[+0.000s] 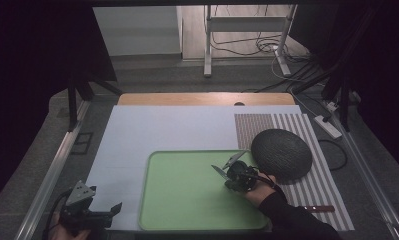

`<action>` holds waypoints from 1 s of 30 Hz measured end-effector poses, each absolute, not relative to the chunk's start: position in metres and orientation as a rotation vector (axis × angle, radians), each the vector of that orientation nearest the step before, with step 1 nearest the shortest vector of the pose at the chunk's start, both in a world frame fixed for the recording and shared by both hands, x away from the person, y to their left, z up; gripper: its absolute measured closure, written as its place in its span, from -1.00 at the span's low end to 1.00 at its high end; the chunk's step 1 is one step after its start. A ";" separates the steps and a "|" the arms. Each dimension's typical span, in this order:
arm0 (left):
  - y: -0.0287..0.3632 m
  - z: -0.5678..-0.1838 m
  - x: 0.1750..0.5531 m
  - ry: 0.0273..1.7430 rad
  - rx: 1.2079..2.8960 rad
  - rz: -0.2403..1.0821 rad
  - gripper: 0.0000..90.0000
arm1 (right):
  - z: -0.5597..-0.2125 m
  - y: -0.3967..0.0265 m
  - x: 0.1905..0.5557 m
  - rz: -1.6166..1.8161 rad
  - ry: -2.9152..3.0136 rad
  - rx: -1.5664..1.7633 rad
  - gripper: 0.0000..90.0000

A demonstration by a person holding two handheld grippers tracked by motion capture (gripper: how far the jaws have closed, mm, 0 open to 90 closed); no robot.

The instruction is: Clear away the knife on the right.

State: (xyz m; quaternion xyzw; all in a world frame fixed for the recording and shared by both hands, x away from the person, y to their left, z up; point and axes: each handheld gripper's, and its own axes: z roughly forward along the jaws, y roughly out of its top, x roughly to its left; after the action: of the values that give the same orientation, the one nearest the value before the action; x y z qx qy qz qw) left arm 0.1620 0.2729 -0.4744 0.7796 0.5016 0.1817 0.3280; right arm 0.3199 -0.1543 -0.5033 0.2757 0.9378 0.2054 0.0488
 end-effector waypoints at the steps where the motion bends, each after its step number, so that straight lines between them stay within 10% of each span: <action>1: 0.273 -0.474 0.162 1.313 2.040 0.475 -0.98 | -0.503 -0.157 0.321 0.633 2.854 0.855 0.99; 30: 0.273 -0.474 0.162 1.309 2.041 0.476 -0.98 | -0.496 -0.220 0.339 0.627 2.775 1.096 0.99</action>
State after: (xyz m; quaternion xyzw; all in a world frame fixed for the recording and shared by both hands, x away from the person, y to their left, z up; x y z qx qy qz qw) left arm 0.1620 0.2727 -0.4742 0.7800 0.5003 0.1820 0.3288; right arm 0.3386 -0.2199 -0.4958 0.3590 0.9093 0.2053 0.0464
